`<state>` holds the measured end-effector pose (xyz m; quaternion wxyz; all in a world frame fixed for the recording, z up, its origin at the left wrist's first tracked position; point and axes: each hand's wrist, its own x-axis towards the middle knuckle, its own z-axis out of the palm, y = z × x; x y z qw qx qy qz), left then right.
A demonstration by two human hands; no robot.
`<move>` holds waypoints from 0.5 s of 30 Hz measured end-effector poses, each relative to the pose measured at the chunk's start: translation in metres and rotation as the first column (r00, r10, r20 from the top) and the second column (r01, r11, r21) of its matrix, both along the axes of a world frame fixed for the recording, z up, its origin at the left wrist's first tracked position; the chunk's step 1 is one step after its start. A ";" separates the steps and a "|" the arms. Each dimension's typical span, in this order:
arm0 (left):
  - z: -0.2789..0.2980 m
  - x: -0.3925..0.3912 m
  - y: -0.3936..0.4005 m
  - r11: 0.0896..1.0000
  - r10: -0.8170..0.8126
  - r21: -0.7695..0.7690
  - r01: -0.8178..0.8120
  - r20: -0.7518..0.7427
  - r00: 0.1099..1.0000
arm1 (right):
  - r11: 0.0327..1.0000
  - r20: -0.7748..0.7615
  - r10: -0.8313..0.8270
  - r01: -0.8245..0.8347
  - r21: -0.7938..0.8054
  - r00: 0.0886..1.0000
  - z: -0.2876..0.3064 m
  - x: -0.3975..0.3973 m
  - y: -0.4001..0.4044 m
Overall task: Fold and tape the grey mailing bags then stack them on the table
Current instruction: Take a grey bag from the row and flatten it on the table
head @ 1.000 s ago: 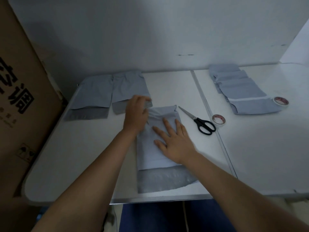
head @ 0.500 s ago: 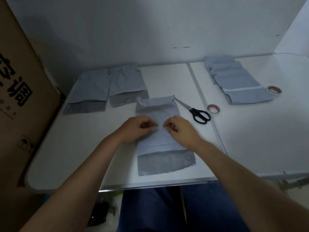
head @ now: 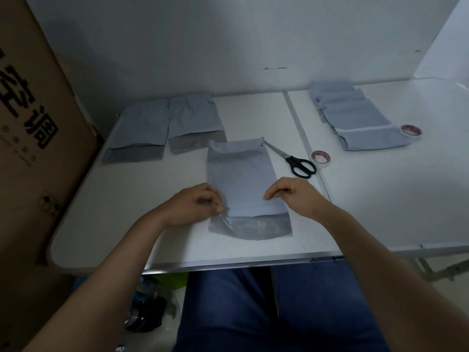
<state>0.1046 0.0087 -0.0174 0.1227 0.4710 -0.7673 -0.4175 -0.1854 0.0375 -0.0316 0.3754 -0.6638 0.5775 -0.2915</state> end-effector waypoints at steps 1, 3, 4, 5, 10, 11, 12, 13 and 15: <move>0.000 0.000 0.000 0.996 0.083 0.039 -0.080 -0.067 0.994 | 1.000 -0.008 -0.004 0.004 0.001 1.000 0.002 -0.002 0.001; 0.001 0.000 -0.001 0.976 0.212 0.088 -0.200 -0.157 0.965 | 1.000 -0.050 -0.024 0.025 0.016 0.998 0.005 -0.008 0.003; 0.001 -0.001 -0.001 0.966 0.256 0.094 -0.242 -0.179 0.950 | 0.999 -0.074 -0.027 0.029 0.034 0.997 0.006 -0.010 0.004; 0.002 -0.003 -0.002 0.955 0.295 0.105 -0.279 -0.195 0.936 | 0.998 -0.078 -0.024 0.028 0.059 0.997 0.008 -0.011 0.005; 0.009 -0.014 -0.006 0.897 0.436 0.182 -0.403 -0.224 0.871 | 0.985 0.086 -0.146 0.137 0.103 0.986 0.007 0.001 0.007; 0.009 -0.014 -0.008 0.872 0.482 0.220 -0.437 -0.233 0.844 | 0.978 0.077 -0.202 0.197 0.062 0.976 0.002 0.005 0.004; 0.011 -0.014 -0.008 0.844 0.527 0.256 -0.471 -0.231 0.818 | 0.967 0.058 -0.254 0.252 0.029 0.966 -0.003 0.009 0.001; 0.011 -0.014 -0.008 0.819 0.564 0.278 -0.502 -0.222 0.795 | 0.956 0.034 -0.292 0.292 0.001 0.956 -0.006 0.012 -0.001; 0.008 -0.014 -0.007 0.797 0.597 0.259 -0.545 -0.204 0.776 | 0.940 0.001 -0.341 0.341 -0.017 0.940 -0.009 0.019 -0.005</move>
